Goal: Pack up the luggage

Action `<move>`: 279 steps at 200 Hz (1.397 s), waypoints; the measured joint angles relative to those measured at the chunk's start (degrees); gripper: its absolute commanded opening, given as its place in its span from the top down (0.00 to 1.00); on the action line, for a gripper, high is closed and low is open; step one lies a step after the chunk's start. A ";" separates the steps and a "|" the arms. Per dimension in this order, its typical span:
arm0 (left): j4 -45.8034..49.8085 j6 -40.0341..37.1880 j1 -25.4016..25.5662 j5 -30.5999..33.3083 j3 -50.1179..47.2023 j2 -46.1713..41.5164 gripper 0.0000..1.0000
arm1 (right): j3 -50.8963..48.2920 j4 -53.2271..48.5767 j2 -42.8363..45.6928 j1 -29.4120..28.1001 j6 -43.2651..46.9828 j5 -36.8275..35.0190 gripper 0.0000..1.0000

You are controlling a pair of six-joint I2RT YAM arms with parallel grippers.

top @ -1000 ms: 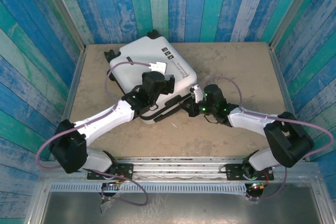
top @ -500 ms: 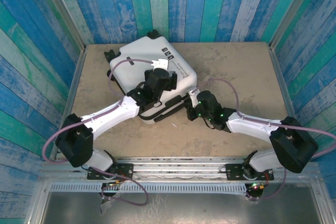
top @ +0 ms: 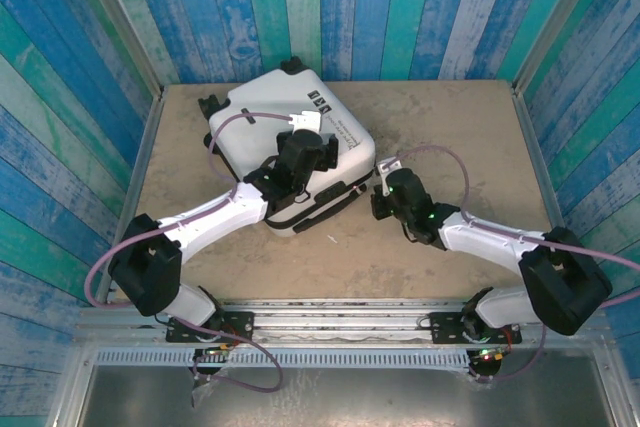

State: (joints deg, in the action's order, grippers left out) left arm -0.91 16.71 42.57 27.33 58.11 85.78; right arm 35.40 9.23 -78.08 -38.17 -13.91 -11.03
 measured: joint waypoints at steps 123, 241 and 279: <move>-2.64 -0.63 -0.24 -1.07 -1.14 0.00 0.09 | -7.69 10.19 4.79 2.58 8.04 14.08 0.38; -3.45 -1.64 -0.42 -1.97 -1.53 0.00 0.09 | -5.66 21.31 -6.27 2.75 10.51 19.89 0.48; -3.74 -1.70 -0.42 -2.16 -1.66 0.00 0.09 | -4.26 21.90 -7.98 3.34 10.43 19.02 0.64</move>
State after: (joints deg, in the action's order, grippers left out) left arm -4.64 15.00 42.15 25.17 56.45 85.78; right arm 31.14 31.14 -86.06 -34.83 -3.49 7.99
